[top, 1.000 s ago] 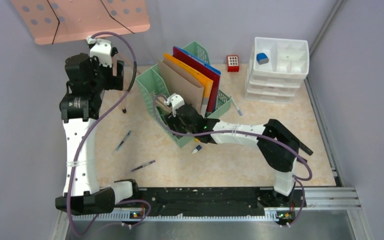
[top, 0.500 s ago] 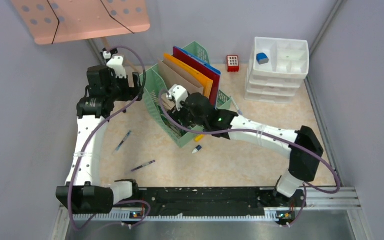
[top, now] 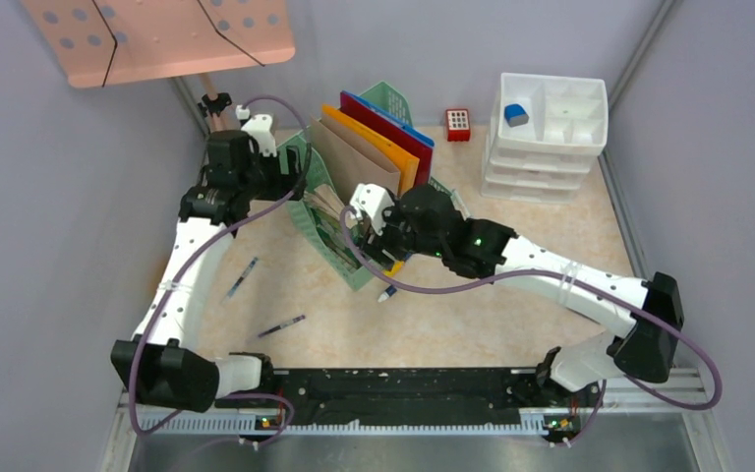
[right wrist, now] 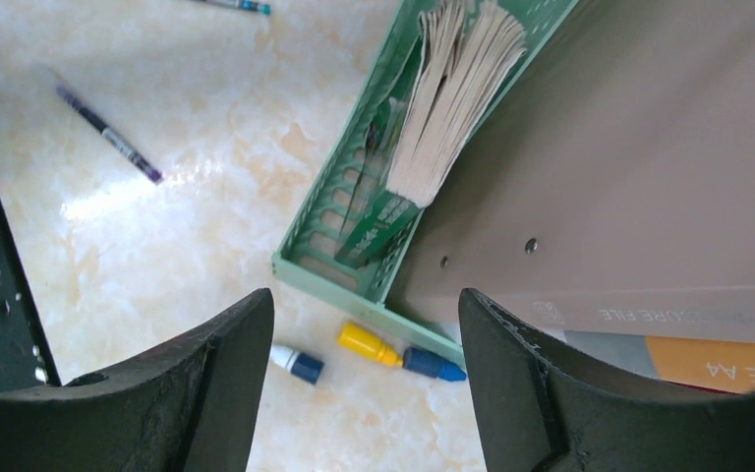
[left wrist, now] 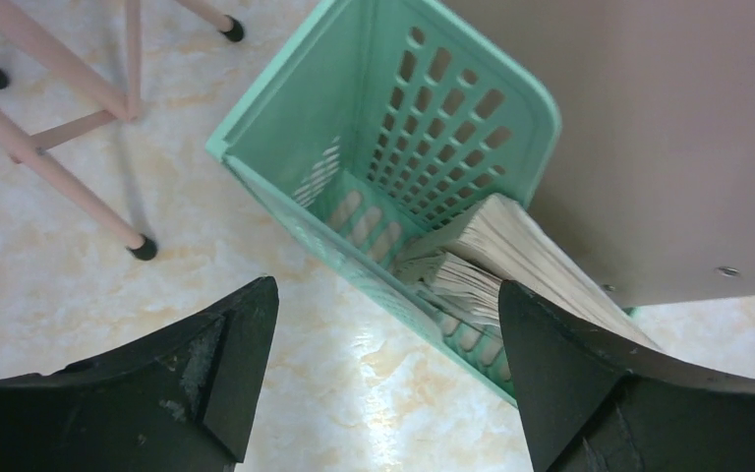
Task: Organize the desk
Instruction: Move the storage box to the center of the board.
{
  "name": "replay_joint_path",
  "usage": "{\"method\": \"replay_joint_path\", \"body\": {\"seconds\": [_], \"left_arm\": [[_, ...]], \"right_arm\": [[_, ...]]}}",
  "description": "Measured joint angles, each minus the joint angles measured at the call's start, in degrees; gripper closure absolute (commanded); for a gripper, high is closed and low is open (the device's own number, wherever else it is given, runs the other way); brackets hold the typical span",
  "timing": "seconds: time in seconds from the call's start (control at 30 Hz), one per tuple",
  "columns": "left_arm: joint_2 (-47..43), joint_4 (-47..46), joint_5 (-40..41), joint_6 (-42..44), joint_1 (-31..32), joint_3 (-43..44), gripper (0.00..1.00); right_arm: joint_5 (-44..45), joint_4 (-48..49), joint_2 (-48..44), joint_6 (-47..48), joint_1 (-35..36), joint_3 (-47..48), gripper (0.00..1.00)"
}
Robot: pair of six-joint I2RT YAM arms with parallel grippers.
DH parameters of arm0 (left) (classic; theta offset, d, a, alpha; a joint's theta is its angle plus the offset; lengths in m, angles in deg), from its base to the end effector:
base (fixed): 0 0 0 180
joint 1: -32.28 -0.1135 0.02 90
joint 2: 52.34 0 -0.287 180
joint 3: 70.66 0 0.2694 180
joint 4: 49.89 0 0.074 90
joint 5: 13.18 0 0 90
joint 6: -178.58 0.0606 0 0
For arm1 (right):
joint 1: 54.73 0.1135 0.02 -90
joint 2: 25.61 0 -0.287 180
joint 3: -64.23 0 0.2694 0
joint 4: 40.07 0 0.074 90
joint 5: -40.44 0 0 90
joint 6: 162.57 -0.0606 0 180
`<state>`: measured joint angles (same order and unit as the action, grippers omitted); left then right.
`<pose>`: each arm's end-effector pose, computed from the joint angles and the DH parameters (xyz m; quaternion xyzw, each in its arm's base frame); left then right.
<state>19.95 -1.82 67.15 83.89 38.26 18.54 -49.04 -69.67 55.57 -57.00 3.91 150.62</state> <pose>0.3022 -0.0419 0.3961 0.0512 0.8674 -0.1186 0.4805 0.1914 0.3130 0.3660 -0.5051 0.6718 0.1953 0.5054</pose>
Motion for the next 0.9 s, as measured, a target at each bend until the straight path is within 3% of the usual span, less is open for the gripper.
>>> {"method": "replay_joint_path", "body": {"seconds": [0.2, 0.53, 0.73, 0.9], "left_arm": [[0.0, -3.23, 7.85, 1.92, 0.7, -3.54, 0.37], [5.25, -9.16, 12.17, 1.99, 1.4, -2.91, 0.48], [12.48, -11.91, 18.88, 4.42, 1.25, 1.84, 0.46], [16.94, -15.98, 24.79, 8.66, 0.74, 4.74, 0.31]], "right_arm": [[-4.5, -3.58, -3.41, 2.25, -2.54, -1.22, 0.32], [-7.17, -3.04, -7.67, 1.75, -9.03, -3.78, 0.33], [-7.34, -2.43, -8.76, 1.73, -11.63, -6.86, 0.32], [-5.92, -1.18, -10.47, 1.14, -14.82, -10.36, 0.32]]}}
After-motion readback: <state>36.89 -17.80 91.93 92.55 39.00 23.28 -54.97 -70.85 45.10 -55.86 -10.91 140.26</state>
